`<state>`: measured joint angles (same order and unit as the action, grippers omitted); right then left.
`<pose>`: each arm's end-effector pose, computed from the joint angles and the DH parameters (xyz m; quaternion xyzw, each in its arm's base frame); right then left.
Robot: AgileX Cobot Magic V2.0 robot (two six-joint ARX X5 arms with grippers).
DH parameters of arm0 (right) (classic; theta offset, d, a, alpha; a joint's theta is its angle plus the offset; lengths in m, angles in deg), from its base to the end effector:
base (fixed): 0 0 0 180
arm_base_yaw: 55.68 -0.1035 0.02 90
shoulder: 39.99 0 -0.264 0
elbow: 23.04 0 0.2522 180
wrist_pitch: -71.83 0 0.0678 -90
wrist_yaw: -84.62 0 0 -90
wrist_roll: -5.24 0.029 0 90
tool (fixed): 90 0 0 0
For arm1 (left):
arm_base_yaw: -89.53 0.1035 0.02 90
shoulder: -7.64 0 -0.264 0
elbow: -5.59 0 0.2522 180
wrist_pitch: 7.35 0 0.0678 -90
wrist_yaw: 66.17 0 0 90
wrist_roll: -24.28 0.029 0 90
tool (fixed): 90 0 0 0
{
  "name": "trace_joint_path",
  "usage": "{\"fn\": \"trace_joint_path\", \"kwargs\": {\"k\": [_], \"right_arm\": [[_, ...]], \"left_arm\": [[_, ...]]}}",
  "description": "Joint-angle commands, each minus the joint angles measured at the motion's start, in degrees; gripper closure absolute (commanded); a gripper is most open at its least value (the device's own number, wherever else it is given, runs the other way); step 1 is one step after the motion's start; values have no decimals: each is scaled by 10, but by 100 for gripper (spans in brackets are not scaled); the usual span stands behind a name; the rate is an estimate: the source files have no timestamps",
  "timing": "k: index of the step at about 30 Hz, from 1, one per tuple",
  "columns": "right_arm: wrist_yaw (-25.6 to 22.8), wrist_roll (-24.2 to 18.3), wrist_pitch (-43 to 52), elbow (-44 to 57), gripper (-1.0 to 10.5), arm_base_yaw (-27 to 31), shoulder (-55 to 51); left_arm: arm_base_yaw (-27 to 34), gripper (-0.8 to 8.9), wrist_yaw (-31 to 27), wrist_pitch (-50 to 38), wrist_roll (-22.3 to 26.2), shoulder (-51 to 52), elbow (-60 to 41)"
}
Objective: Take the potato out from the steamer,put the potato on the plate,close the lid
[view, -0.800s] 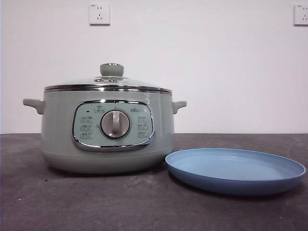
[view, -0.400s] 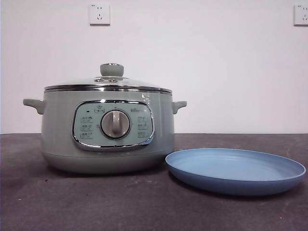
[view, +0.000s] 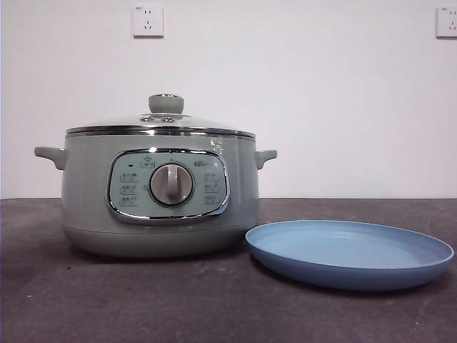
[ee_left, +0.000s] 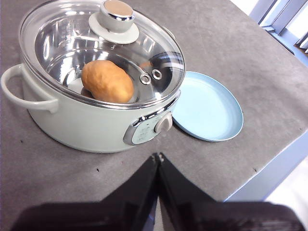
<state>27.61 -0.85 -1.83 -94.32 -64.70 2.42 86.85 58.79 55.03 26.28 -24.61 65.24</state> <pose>0.1075 0.0330 0.3384 0.0332 0.3546 0.3507 0.8661 0.0948 -0.0211 0.3079 -0.0678 0.2833 -0.3127 0.9041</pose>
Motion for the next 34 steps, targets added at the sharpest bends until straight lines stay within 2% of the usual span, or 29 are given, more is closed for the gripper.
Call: {"fn": "trace_joint_path", "kwargs": {"k": [1, 3, 4, 5, 6, 7, 20, 24, 31, 34], "right_arm": [[1, -8, 1, -1, 902, -2, 0], [1, -8, 1, -1, 724, -2, 0], [0, -6, 1, -1, 593, -2, 0], [0, 0, 1, -1, 466, -2, 0], [0, 4, 1, -1, 375, -2, 0], [0, 8, 1, -1, 312, -2, 0], [0, 13, 0, -1, 317, -2, 0], [0, 14, 0, -1, 317, -2, 1], [0, 17, 0, -1, 317, -2, 1], [0, 17, 0, -1, 317, -2, 1]], "left_arm": [[1, 700, 0, 0, 10, 0, 2], [1, 442, -1, 0, 10, 0, 2], [1, 300, 0, 1, 10, 0, 2], [1, 211, 0, 1, 10, 0, 2], [1, 188, 0, 1, 10, 0, 3], [1, 188, 0, 1, 10, 0, 3], [-4, 189, -3, -65, -9, -30, 20], [-21, 189, -10, -87, -6, -86, 60], [-79, 189, -59, -136, 0, -218, 153], [-107, 189, -89, -146, 18, -279, 192]]}}
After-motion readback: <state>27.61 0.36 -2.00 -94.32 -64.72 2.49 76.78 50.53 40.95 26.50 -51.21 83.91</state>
